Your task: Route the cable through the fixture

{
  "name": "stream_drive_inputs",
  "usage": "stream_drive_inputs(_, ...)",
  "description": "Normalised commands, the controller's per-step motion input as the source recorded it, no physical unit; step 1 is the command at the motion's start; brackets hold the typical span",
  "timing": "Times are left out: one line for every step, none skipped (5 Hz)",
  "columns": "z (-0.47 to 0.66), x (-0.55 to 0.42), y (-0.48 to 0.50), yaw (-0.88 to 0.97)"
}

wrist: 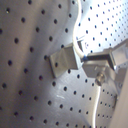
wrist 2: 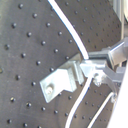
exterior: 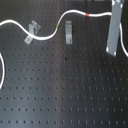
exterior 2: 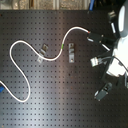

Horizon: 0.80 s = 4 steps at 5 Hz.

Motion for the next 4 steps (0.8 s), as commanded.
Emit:
stream_drive_inputs(0.08,-0.350,0.186,-0.22)
stream_drive_inputs(0.09,-0.174,0.043,-0.32)
stream_drive_inputs(0.21,-0.310,0.003,-0.30)
stream_drive_inputs(0.31,-0.484,-0.126,-0.23)
